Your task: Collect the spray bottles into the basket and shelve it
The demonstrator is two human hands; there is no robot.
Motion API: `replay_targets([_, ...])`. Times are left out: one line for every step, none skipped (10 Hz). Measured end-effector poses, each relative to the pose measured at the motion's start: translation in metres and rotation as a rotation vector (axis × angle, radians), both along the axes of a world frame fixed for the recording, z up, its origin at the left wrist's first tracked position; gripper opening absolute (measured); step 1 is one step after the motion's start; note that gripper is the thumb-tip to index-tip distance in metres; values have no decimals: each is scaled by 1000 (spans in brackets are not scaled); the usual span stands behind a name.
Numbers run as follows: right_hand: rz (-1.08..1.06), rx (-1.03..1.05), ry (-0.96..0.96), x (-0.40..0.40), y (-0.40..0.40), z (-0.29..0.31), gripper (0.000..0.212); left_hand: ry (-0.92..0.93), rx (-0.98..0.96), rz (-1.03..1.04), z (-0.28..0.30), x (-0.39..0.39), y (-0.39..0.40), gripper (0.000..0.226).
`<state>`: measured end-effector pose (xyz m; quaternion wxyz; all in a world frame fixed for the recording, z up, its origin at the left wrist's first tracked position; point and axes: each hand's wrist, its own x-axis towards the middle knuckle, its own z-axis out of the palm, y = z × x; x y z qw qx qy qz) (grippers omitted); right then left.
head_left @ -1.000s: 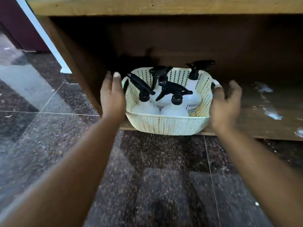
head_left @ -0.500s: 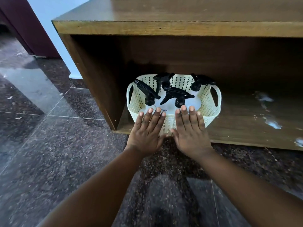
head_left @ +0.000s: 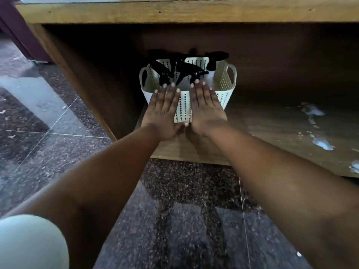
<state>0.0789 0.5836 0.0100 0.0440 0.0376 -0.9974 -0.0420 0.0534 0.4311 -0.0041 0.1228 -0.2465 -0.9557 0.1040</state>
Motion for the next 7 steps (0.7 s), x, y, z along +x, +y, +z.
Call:
replay_targets([33, -37, -67, -11, 2, 15, 106, -87, -33, 38, 14, -15, 3, 100])
replay_targets([25, -48, -106, -22, 2, 23, 99, -171, -36, 81, 23, -25, 9, 101])
replay_targets([8, -80, -136, -29, 3, 27, 99, -203, -65, 118, 25, -31, 16, 102])
replay_targets([1, -82, -153, -29, 2, 28, 102, -213, -67, 138, 25, -31, 15, 103])
replay_targets([-14, -54, -170, -25, 1, 28, 104, -198, -65, 124, 24, -27, 14, 105])
replay_targets([-25, -72, -179, -17, -3, 30, 96, -205, -47, 99, 29, -14, 10, 99])
replay_targets([-40, -108, -165, 4, -7, 25, 87, -205, -38, 43, 30, 15, 5, 85])
